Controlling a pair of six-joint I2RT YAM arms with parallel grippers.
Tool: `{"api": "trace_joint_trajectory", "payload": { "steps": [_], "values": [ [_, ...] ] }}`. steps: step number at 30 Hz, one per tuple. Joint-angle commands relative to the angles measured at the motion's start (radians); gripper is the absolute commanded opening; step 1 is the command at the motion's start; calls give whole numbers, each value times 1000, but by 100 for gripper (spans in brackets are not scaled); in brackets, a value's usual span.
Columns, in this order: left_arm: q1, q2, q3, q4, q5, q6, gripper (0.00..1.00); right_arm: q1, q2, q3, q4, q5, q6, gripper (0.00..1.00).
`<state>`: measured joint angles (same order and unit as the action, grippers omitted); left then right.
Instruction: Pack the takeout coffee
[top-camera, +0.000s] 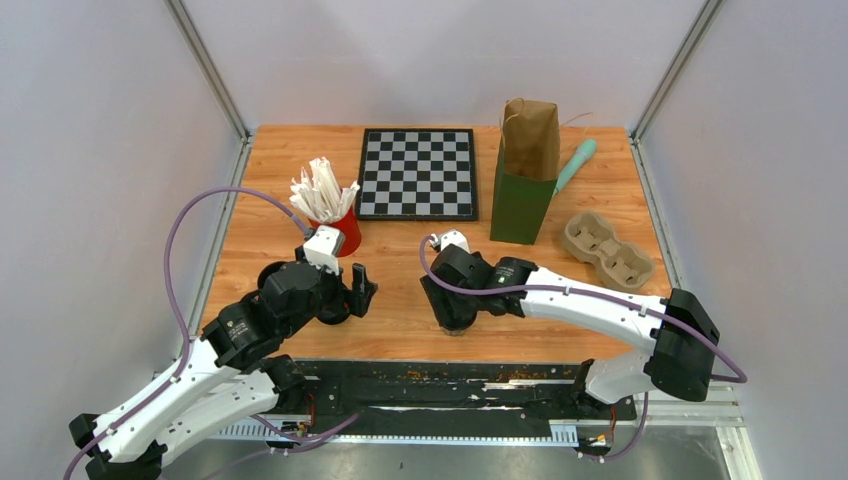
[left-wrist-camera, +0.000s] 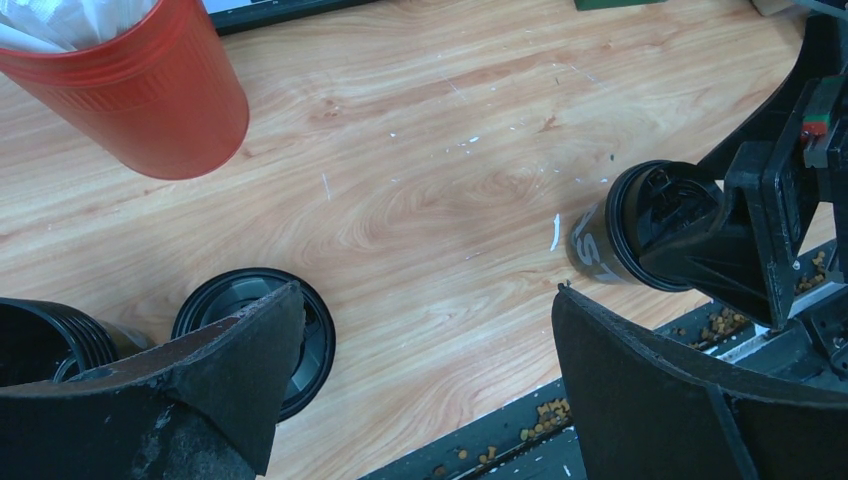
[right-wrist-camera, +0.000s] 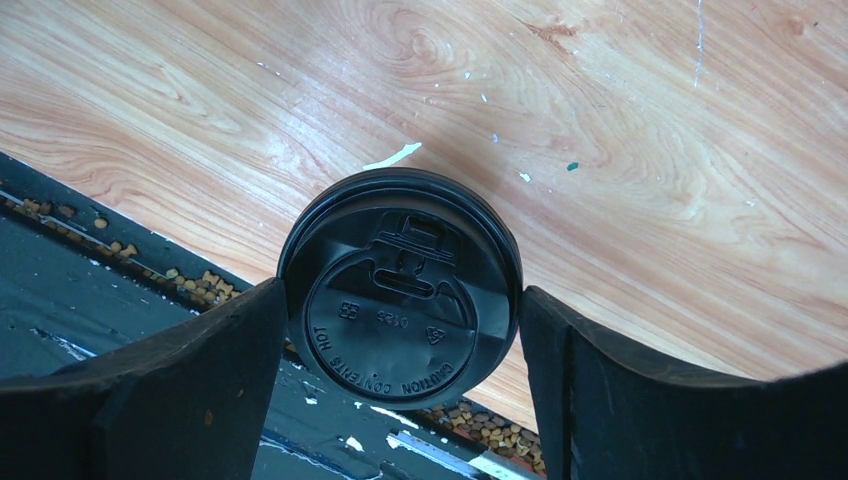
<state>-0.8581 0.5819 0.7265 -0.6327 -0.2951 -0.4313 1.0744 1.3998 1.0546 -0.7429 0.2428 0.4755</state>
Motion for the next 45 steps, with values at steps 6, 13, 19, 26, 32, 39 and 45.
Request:
{"api": "trace_joint_trajectory", "payload": {
  "steps": [6, 13, 19, 26, 32, 39, 45],
  "values": [
    [-2, -6, 8, 19, -23, 17, 100, 33, 36, -11, -11, 39, 24, 76],
    [-1, -14, 8, 16, -30, 15, 100, 32, 24, 3, -15, 47, 27, 73],
    [-2, -9, 5, 15, -30, 13, 100, -36, 12, 21, -39, 48, 9, 72],
    [-2, -17, 4, 16, -26, 10, 100, -155, -70, -25, -85, 37, -4, 73],
    [-2, -20, 1, 20, -6, 10, 100, -354, -176, -93, -144, 11, -15, 73],
    [-2, -16, -2, 27, 29, 11, 100, -613, -245, -141, -157, 6, -55, 73],
    [-2, -13, 1, 25, 53, 12, 100, -791, -272, -167, -158, 5, -99, 74]
  ]
}}
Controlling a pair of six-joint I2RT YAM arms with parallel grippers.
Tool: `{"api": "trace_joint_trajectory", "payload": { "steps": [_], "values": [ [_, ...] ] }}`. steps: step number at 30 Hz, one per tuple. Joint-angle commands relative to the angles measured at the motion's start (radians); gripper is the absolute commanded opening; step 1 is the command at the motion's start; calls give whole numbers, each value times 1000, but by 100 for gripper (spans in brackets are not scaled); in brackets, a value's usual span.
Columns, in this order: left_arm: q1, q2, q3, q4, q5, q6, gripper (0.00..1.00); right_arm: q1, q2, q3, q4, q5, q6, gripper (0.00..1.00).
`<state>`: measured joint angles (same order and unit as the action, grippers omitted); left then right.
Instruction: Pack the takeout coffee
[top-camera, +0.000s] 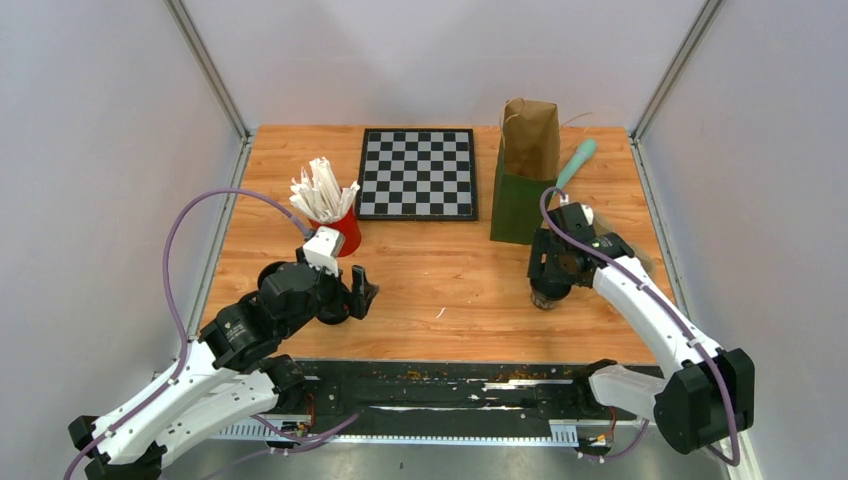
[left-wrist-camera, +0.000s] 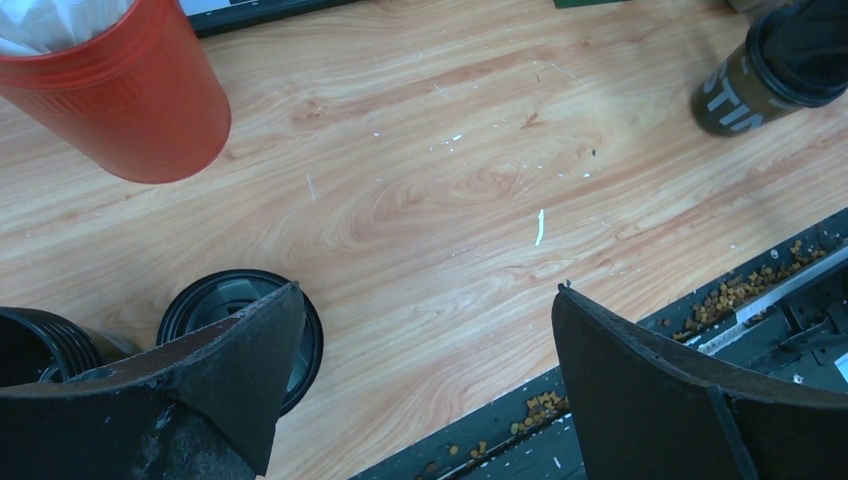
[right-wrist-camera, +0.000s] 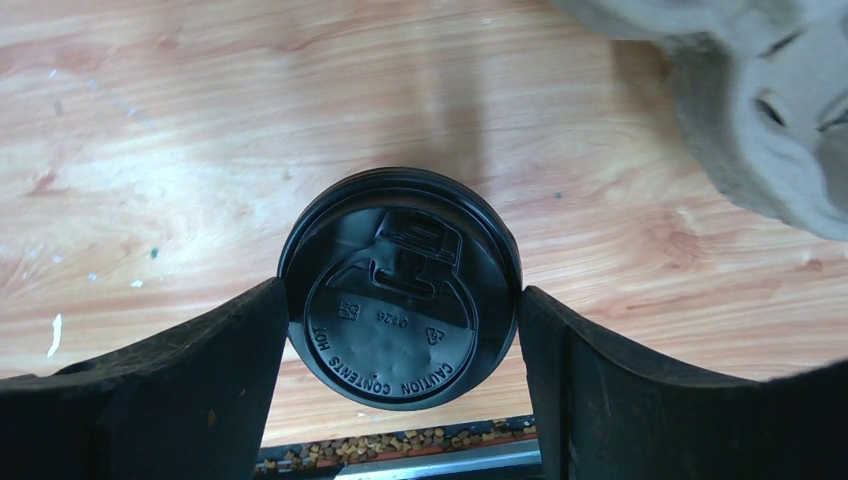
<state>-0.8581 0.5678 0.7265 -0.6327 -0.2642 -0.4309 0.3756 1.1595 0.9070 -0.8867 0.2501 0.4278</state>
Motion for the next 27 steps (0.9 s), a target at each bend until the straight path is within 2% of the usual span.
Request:
{"api": "trace_joint_trajectory", "payload": {
  "steps": [1, 6, 14, 23, 27],
  "values": [
    [-2, 1, 1, 24, 26, 12, 100, -116, -33, -24, -9, -3, -60, 74],
    [-2, -1, 4, 16, 25, 14, 100, -211, -34, -27, -8, -33, -86, 74],
    [-2, 3, 2, 16, 16, 13, 100, -257, -14, -25, -6, -20, -82, 75],
    [-2, 10, -1, 18, 5, 14, 100, -260, -38, 2, -31, -13, -62, 94],
    [-3, 18, 2, 11, -19, 11, 100, -259, -47, 14, -43, -25, -63, 99]
  ]
}}
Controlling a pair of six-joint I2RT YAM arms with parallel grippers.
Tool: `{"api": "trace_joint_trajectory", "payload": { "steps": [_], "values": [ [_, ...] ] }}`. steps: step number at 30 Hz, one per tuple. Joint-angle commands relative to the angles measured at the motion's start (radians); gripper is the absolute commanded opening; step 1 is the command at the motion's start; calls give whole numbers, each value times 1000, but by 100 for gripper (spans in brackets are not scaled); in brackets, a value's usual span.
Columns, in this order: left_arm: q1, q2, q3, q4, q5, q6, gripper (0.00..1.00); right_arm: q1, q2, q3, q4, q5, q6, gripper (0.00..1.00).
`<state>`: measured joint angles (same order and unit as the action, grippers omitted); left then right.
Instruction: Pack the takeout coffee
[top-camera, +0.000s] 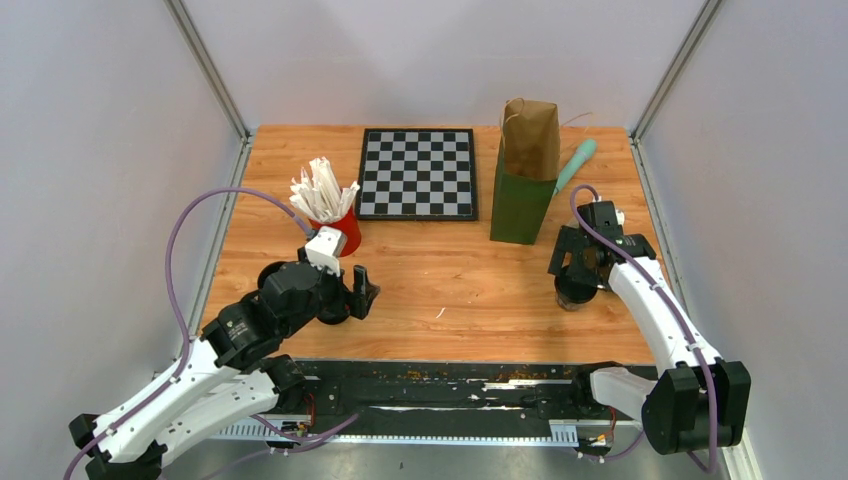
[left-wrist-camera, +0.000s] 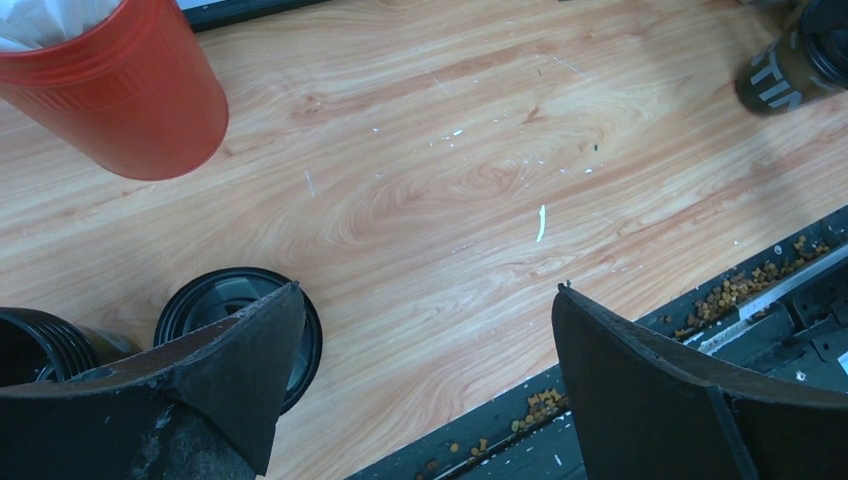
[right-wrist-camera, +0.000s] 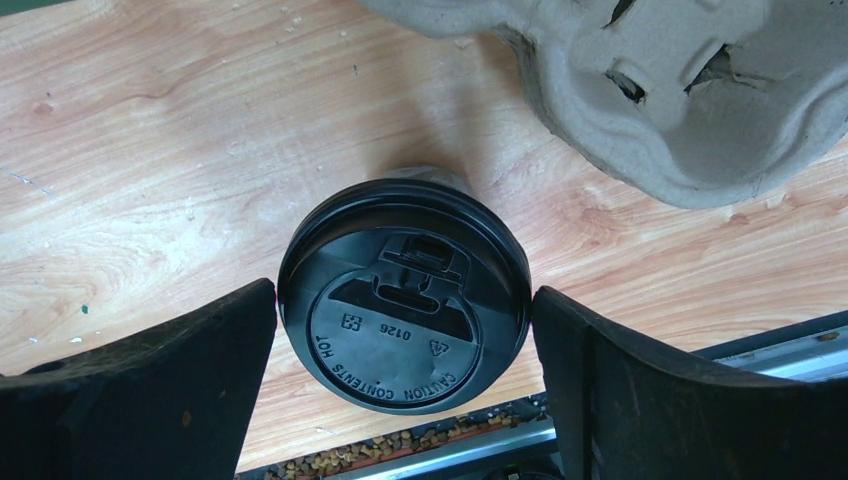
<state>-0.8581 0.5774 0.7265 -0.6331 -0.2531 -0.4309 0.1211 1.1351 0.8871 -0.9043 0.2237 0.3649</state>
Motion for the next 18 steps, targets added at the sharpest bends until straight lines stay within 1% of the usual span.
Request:
{"api": "trace_joint_trajectory", "payload": {
  "steps": [1, 4, 14, 18],
  "values": [
    [-2, 11, 4, 8, -33, 11, 100, -5, -24, 37, -30, -2, -2, 100],
    [-2, 17, 5, 2, -41, 9, 100, -5, -32, 43, -37, -13, -5, 100],
    [-2, 31, 13, -11, -75, 8, 100, -6, -49, 106, -97, 57, 5, 100],
    [-2, 39, 18, -29, -128, -7, 100, -5, -51, 146, -127, 39, 8, 100]
  ]
}}
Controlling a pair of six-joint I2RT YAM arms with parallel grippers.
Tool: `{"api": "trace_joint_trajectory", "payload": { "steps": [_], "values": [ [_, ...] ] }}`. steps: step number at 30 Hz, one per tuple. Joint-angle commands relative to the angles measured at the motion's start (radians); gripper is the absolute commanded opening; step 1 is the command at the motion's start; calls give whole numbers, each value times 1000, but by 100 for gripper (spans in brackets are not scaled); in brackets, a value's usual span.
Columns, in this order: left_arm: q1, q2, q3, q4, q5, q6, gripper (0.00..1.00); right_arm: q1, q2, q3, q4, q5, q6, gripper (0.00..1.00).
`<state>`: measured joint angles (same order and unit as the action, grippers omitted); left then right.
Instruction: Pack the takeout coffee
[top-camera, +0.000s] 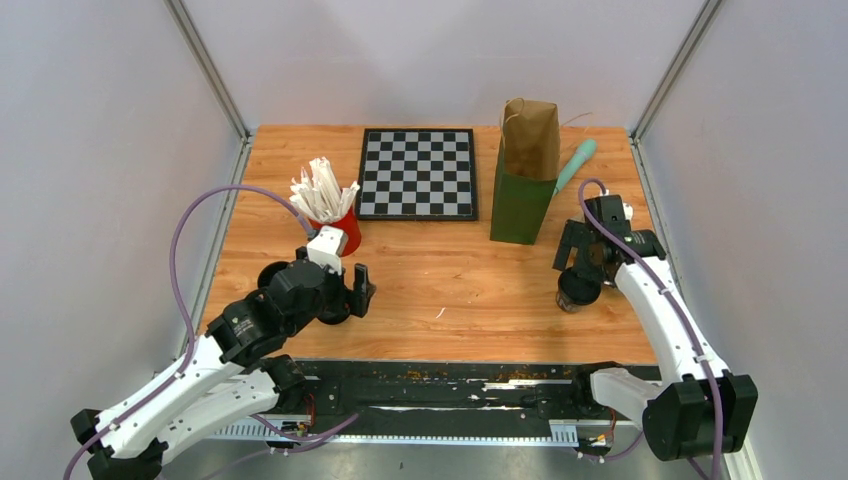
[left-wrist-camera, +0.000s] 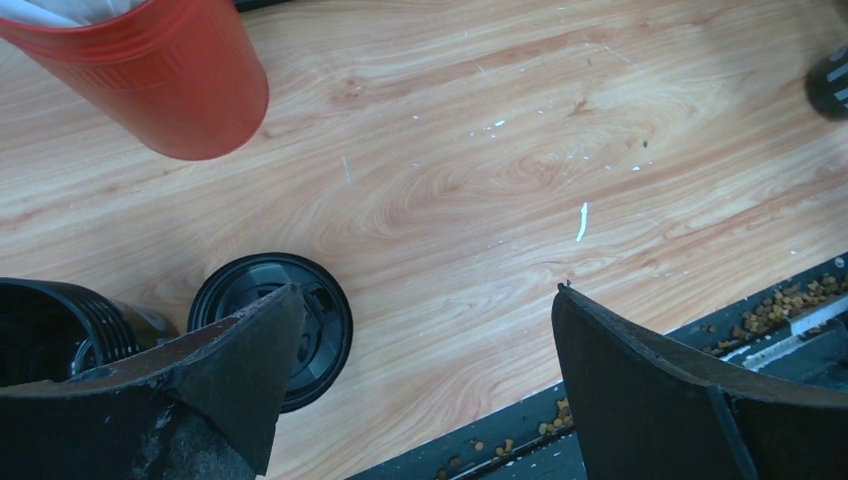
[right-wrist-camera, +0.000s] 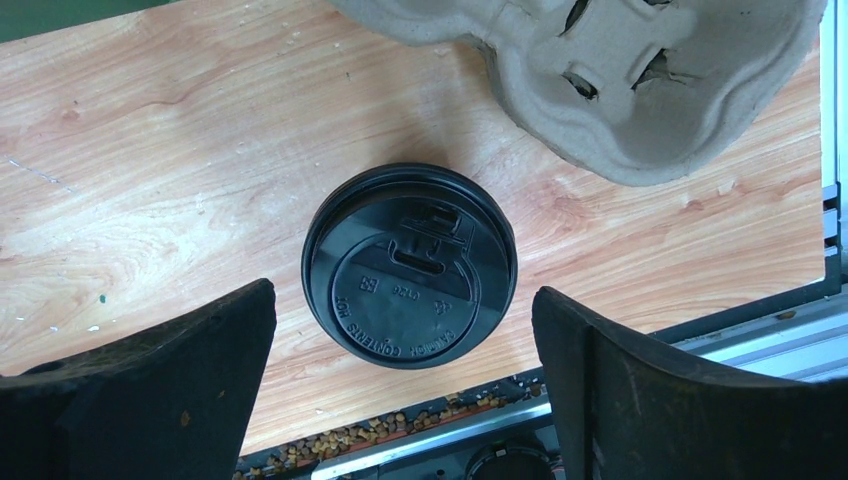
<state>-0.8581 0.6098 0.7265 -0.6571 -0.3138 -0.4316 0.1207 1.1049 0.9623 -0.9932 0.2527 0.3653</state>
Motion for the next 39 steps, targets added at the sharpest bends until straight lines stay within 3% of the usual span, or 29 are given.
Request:
{"api": "trace_joint_trajectory", "payload": {
  "steps": [1, 8, 22, 30, 39],
  "values": [
    [-2, 14, 23, -19, -90, -15, 100, -4, -25, 85, -45, -12, 6, 99],
    [18, 92, 84, -149, -267, -120, 100, 18, -84, 137, -22, -195, 10, 92],
    [362, 140, 174, -280, -310, -287, 99, 306, -213, 35, 148, -287, 70, 88],
    [644, 196, 193, -373, -321, -355, 72, 333, -228, -21, 190, -322, 27, 89],
    [768, 198, 106, -322, -393, -335, 46, 333, -266, -51, 198, -352, 7, 89]
  ]
}}
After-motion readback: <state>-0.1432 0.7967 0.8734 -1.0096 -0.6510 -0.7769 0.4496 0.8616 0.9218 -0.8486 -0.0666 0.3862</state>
